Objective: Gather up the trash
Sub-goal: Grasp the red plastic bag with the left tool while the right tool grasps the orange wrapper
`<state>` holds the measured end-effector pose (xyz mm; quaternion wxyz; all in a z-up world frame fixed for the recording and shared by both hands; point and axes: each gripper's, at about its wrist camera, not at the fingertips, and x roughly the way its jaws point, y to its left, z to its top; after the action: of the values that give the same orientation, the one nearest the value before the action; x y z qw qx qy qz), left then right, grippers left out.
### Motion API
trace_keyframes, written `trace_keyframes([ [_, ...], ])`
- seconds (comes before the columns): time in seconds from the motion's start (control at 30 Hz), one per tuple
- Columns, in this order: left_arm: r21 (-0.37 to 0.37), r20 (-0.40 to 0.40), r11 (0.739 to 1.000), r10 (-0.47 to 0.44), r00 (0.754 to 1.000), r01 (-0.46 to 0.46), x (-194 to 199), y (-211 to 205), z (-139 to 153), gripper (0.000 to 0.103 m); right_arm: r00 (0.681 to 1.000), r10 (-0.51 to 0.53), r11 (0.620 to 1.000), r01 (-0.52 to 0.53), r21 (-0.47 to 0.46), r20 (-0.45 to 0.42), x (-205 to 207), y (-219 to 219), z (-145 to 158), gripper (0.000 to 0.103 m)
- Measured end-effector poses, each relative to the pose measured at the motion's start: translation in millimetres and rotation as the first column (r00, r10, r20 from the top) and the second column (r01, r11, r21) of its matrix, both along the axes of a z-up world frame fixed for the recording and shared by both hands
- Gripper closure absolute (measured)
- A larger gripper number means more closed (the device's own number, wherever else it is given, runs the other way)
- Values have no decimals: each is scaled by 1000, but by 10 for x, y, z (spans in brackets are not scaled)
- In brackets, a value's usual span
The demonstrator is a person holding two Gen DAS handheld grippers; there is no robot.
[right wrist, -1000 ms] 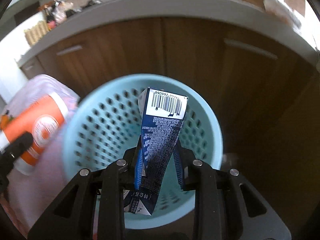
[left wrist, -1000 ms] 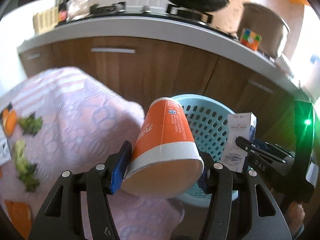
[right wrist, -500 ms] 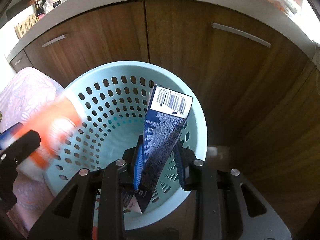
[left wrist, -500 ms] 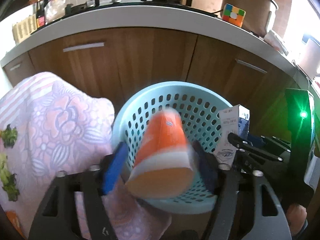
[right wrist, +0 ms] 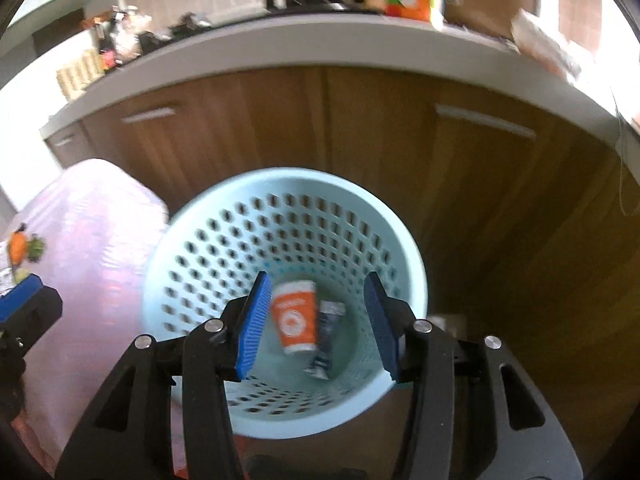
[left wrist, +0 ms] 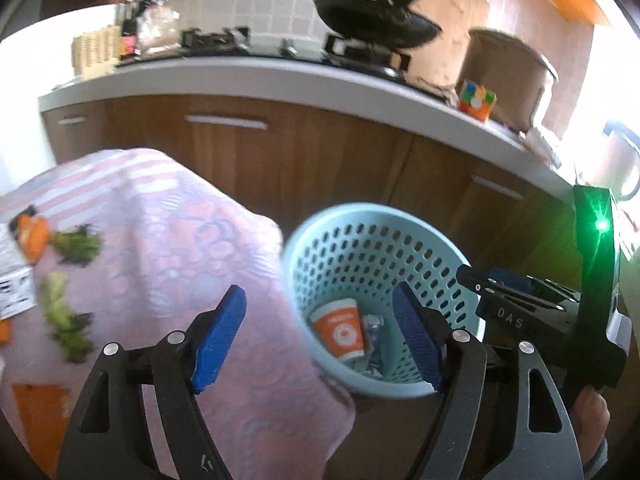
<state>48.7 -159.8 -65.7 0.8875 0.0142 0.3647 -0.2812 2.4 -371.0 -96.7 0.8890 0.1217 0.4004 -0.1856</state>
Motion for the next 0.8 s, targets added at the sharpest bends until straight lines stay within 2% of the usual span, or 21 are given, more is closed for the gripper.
trace_keyframes([
  [0.2,-53,59,991,122,991,-119,-150,673,344,29,985,129,992,-128,-17,115,85,583,460,58],
  [0.37,-92,115,962,265,957,-256,-253,1348,639,29,947,263,964,-267,-2,184,138,1152,723,58],
  [0.43,-109,131,939,340,931,-327,-281,1692,742,29,930,312,949,-316,-14,196,166,1381,755,59],
  [0.57,-100,170,879,478,862,-467,-330,2348,871,27,889,413,910,-412,-48,199,200,1901,829,67],
  [0.7,-88,168,799,600,782,-595,-284,3040,899,24,851,494,868,-495,-44,178,272,2370,771,70],
  [0.8,-68,157,761,647,746,-645,-209,3396,859,19,824,543,837,-546,-28,160,313,2636,685,70],
])
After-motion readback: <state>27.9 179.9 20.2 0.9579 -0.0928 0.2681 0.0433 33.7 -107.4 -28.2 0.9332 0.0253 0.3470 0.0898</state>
